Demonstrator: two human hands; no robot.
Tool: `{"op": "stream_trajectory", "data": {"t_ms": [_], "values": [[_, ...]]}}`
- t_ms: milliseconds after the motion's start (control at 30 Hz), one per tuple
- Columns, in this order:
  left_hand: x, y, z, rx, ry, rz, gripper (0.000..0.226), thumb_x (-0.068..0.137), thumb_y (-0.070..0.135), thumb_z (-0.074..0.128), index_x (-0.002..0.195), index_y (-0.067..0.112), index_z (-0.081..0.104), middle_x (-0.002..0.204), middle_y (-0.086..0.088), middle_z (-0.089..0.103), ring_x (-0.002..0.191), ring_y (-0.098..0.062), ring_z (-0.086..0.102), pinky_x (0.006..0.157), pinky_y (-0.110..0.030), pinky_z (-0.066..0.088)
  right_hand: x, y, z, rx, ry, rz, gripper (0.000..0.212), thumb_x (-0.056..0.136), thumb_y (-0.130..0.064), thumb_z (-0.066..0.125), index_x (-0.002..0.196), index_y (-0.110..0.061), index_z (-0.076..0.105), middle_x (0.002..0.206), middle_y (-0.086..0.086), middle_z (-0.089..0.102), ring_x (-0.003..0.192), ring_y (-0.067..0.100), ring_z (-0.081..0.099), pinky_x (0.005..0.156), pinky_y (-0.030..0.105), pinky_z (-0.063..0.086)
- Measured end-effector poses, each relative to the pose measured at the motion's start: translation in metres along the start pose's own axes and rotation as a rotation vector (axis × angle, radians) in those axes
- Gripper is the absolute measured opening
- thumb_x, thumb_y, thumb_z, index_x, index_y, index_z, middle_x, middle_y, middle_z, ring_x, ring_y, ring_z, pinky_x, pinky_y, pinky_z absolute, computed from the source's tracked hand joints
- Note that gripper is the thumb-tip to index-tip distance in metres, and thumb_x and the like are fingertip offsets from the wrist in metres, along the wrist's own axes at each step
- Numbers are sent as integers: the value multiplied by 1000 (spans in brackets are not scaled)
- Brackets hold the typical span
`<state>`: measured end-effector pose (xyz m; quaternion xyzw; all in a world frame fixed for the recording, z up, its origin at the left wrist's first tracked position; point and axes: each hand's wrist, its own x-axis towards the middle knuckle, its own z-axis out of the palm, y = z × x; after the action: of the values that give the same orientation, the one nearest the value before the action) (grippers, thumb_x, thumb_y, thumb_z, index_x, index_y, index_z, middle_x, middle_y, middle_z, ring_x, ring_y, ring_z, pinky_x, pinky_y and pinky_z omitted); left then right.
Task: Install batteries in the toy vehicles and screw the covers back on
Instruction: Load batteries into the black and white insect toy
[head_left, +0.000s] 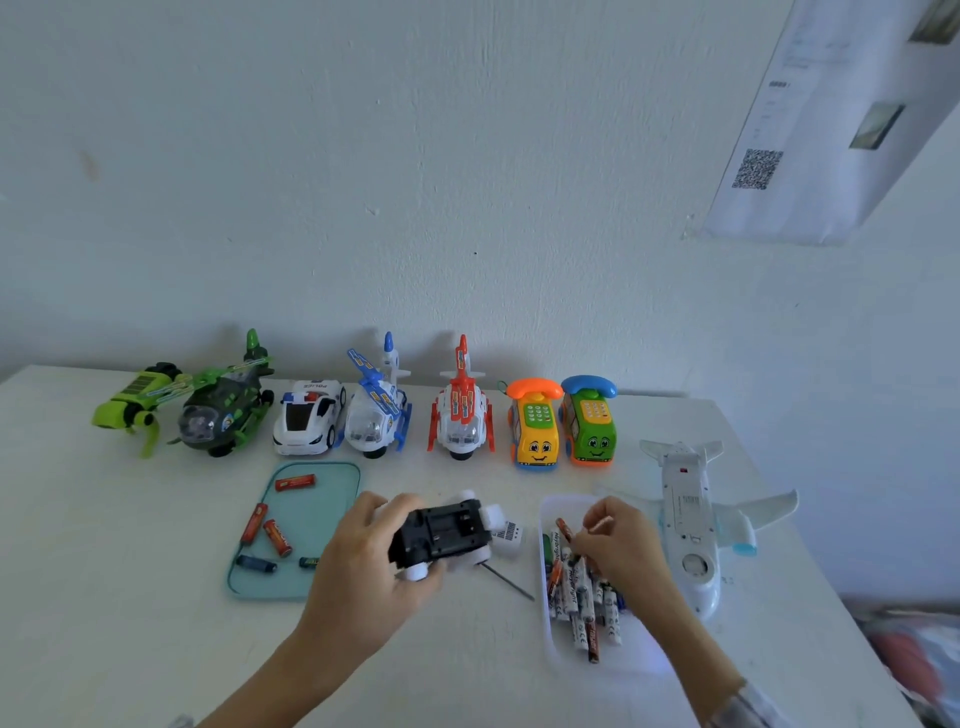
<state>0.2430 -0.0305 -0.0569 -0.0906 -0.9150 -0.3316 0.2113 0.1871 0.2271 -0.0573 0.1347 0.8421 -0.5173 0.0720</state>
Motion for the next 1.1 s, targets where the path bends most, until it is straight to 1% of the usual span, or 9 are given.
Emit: {"op": "stream_trajectory", "data": {"t_ms": [133,267,367,467,567,700,833,967,1100], "values": [[-16,-19,-10,-131,-16,-100,41,58,45,69,94,41,52,80,10,51,75,-7,53,63,-14,43,1,14,3,-196,29,-6,14,79,-4,70,84,-8,57,64,5,60,47,12,46,42,20,35],[-36,-37,-23,-209,-63,-118,42,58,43,74,96,42,56,82,9,56,76,-15,55,65,-21,44,-2,5,14,-377,183,-159,8,87,-19,64,87,-18,57,80,2,59,60,13,52,50,25,38],[-51,-53,-33,-215,-71,-116,44,59,41,77,99,42,58,86,9,59,80,-14,58,69,-21,46,-10,-15,34,-335,233,-344,7,87,-13,62,86,-19,59,86,-2,56,66,9,51,54,21,37],[-64,-69,-47,-233,-47,-153,47,59,40,78,101,43,59,90,11,61,85,-9,60,71,-17,46,-19,-35,67,-313,146,-486,14,85,-10,64,78,-21,58,79,-6,57,65,6,50,55,16,36],[-75,-86,-61,-268,-15,-211,46,58,38,78,100,41,60,90,9,62,84,-12,60,71,-17,46,-28,-50,106,-314,12,-548,11,85,-12,64,77,-19,60,75,-9,57,63,7,50,55,17,38],[-90,-110,-82,-316,-5,-246,45,61,33,80,102,35,62,92,6,63,87,-15,62,74,-22,47,-31,-66,161,-409,-179,-640,4,88,-16,60,86,-17,64,80,-9,60,64,6,50,62,20,43],[-104,-138,-99,-342,-5,-278,45,61,27,82,102,33,63,94,4,64,89,-15,63,77,-19,46,-30,-75,212,-524,-329,-654,15,91,-19,56,103,-17,65,98,-3,65,78,9,51,69,21,42],[-113,-163,-104,-366,-11,-301,45,61,28,81,101,32,62,94,4,65,88,-16,64,79,-24,48,-26,-72,241,-762,-362,-663,29,93,-24,53,122,-18,57,118,1,58,106,19,52,88,27,40],[-115,-178,-101,-389,15,-299,50,63,28,82,107,34,60,98,5,65,91,-17,64,80,-32,52,-27,-63,253,-833,-324,-655,35,96,-20,47,131,-20,50,123,-1,55,110,19,50,92,26,37]]}}
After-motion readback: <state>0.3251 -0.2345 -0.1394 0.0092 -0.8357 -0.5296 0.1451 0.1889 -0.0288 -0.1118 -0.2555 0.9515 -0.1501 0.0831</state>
